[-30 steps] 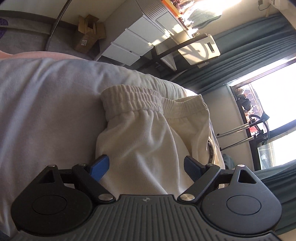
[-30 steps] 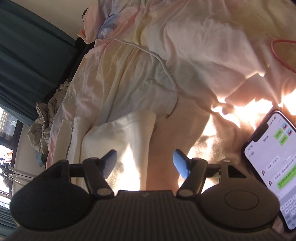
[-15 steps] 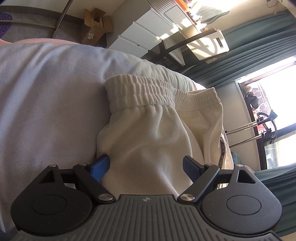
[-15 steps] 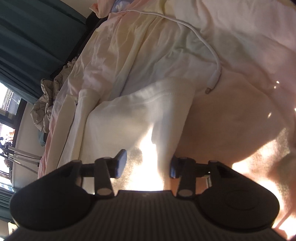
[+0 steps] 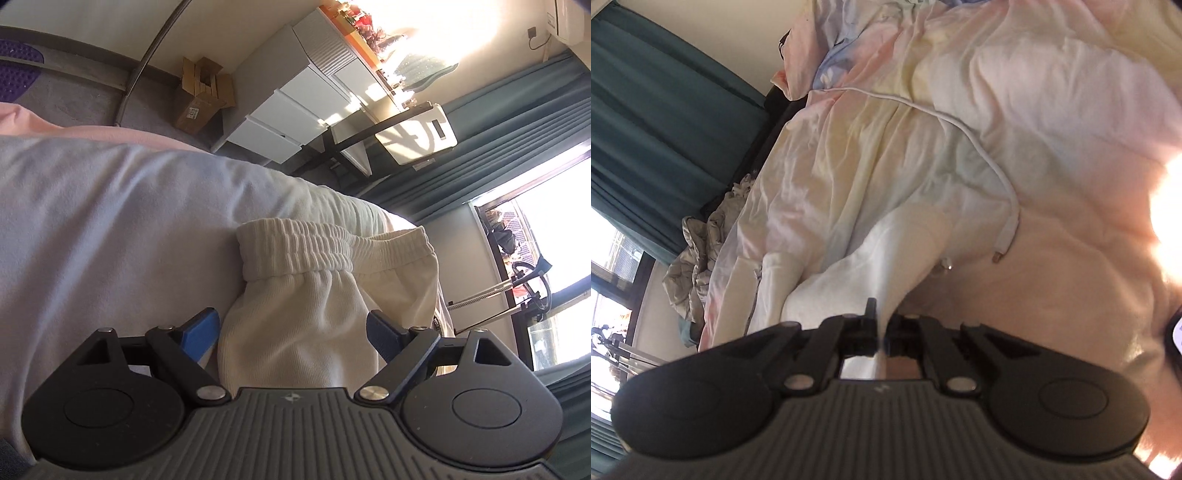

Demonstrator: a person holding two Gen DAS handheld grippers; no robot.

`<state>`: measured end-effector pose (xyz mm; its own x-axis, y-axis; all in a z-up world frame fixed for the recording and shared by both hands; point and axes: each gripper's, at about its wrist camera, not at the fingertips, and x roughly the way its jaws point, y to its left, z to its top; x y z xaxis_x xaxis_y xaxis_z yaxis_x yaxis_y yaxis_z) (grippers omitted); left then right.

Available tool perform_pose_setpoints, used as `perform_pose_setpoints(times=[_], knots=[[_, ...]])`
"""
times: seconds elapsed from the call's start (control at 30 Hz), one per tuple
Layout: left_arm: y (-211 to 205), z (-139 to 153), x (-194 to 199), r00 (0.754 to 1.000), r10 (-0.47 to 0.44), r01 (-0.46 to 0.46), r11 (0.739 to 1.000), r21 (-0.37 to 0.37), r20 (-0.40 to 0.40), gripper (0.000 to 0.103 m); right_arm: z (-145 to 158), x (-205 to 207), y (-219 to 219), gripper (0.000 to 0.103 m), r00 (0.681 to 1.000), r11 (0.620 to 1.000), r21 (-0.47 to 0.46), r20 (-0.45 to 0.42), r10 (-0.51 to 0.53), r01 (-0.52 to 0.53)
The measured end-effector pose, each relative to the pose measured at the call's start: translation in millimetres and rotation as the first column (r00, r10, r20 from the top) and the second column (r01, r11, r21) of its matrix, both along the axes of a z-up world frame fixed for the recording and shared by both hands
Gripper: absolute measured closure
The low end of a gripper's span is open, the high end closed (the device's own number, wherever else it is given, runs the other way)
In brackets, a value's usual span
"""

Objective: Fold clothes

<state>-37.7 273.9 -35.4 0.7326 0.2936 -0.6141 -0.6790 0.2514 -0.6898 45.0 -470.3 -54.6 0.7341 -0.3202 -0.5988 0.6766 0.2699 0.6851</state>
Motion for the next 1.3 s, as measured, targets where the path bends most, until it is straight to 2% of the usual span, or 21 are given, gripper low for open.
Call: perform_pose_setpoints(times=[0.07,0.17,0.3,0.4,0.47,0.5,0.57,0.73,0.77,0.83,0.9,1.07,1.17,1.3], knots=[[1.0,-8.1,11.0,0.999,-0.036,0.035,0.999,-0.032,-0.033,0.014,0.5,-0.3,0.1,0.100,1.000,1.000,0.002,0.001,0.006,-0.006],[7.4,-32.3,24.1,0.995,-0.086,0.076,0.982,-0.174,-0.051,0.016,-3.1,0.0,-1.1,0.100,1.000,1.000,0.019,-0.007,0.004,-0.004],[3.0,-29.5,28.8,0.995,-0.095,0.090,0.988,-0.125,-0.032,0.020,-11.5,1.7,-3.2,0.100,1.000,0.999,0.045,-0.025,0.004,-0.002],[1.0,-29.2,34.1,0.995,-0.101,0.098,0.990,-0.102,-0.020,0.036,-14.4,4.7,-2.6,0.100,0.999,0.999,0.036,-0.034,0.010,-0.009],[1.2,-30.0,35.6,0.995,-0.103,0.104,0.989,-0.105,0.008,0.055,-15.0,6.6,-1.9,0.100,0.999,1.000,0.025,-0.033,0.012,-0.011],[0.8,-29.4,35.9,0.994,-0.104,0.106,0.989,-0.099,0.018,0.061,-14.4,7.5,-1.4,0.100,0.999,1.000,0.017,-0.029,0.015,-0.014],[-0.1,-27.5,36.4,0.994,-0.107,0.109,0.991,-0.083,0.035,0.082,-12.1,8.6,0.1,0.100,0.999,1.000,-0.002,-0.025,0.020,-0.020],[-3.8,-7.9,21.8,0.984,-0.119,0.127,0.991,-0.050,0.131,0.087,-3.1,2.5,1.5,0.100,0.999,1.000,-0.018,0.025,0.026,-0.026],[-4.6,-0.9,16.9,0.980,-0.123,0.131,0.991,-0.041,0.159,0.096,-0.3,0.7,2.0,0.100,0.999,0.999,-0.022,0.037,0.029,-0.029],[-5.4,13.9,5.0,0.968,-0.127,0.134,0.991,-0.017,0.215,0.097,8.2,-6.3,3.4,0.100,0.996,0.999,-0.033,0.077,0.037,-0.034],[-5.8,26.8,-7.1,0.961,-0.139,0.139,0.990,0.019,0.240,0.097,16.6,-15.1,5.3,0.100,0.991,0.998,-0.041,0.128,0.043,-0.038],[-0.3,37.5,-36.6,0.948,-0.162,0.174,0.985,-0.018,0.275,0.098,42.5,-46.1,7.6,0.100,0.977,0.994,-0.108,0.214,0.025,-0.002],[0.8,42.2,-42.3,0.945,-0.182,0.194,0.981,-0.017,0.273,0.098,45.1,-57.9,1.5,0.100,0.975,0.996,-0.088,0.223,0.008,0.012],[1.5,55.1,-25.6,0.944,-0.201,0.207,0.978,0.005,0.262,0.098,43.5,-55.0,-6.9,0.100,0.980,0.999,-0.048,0.200,0.010,-0.001]])
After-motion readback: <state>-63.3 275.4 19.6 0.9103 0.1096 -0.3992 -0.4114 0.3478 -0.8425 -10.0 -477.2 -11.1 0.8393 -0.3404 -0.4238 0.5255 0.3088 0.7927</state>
